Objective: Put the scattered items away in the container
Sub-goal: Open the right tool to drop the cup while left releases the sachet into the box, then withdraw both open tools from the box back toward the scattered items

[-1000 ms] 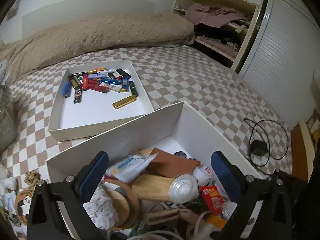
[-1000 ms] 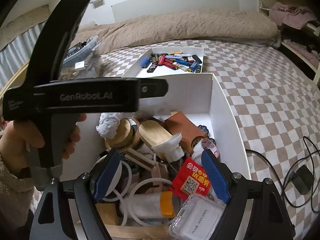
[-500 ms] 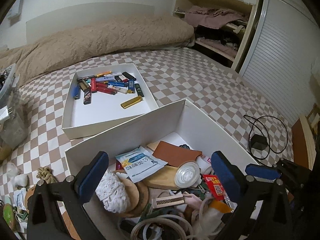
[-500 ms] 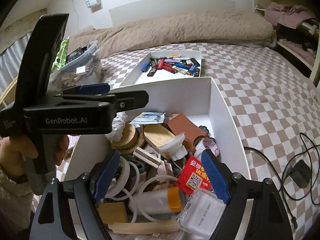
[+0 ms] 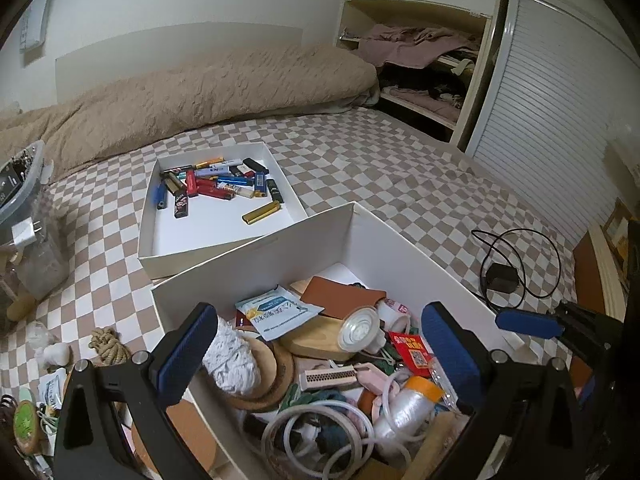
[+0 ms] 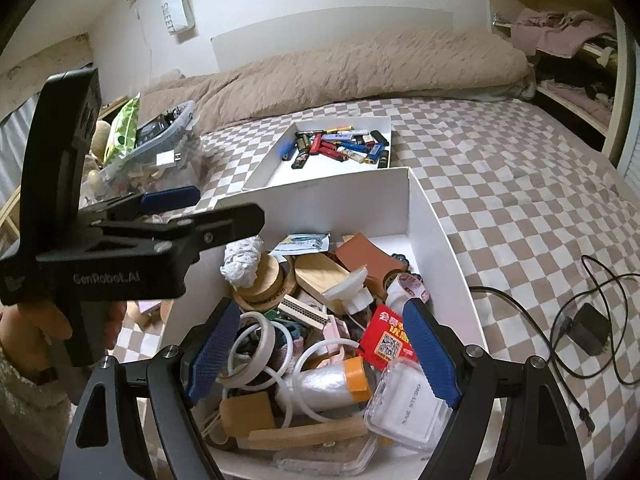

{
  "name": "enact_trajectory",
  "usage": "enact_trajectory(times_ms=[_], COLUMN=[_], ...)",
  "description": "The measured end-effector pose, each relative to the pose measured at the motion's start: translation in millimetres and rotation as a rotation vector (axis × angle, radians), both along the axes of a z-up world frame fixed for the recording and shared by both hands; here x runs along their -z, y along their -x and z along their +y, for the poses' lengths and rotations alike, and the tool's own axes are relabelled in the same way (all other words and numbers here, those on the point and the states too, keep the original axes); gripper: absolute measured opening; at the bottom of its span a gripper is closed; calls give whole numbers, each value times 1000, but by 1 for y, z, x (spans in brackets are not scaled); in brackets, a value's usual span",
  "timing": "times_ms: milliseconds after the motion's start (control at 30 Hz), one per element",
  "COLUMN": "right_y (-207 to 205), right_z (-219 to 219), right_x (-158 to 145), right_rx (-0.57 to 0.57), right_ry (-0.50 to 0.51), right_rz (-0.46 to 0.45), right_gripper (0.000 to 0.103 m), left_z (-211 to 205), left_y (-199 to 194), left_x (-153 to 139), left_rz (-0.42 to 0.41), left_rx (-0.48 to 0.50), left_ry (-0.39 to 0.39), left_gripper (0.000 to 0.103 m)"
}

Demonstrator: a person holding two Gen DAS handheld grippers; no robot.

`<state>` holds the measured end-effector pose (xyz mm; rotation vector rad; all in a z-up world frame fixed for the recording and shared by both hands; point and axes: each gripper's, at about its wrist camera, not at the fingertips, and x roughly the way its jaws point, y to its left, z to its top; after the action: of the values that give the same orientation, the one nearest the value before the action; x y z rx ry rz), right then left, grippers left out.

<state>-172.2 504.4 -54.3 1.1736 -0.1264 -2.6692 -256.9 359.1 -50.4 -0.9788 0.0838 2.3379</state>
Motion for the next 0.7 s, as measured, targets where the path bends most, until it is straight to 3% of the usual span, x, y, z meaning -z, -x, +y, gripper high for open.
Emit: enact_trajectory(times_ms=[433, 700], right_y=[-26, -40], right_z=[-10, -15], right_x=[-16, -23], right_rx=[11, 20], right_ry=[-5, -13], right_rz=[30, 45], right_gripper=[84, 84], left_z=[-21, -41], left_y=[-32, -47], left_x=[-13, -23], left_rz=[29, 54], left_rx=[-24, -56], left_ry=[31, 11], left_gripper=[103, 103])
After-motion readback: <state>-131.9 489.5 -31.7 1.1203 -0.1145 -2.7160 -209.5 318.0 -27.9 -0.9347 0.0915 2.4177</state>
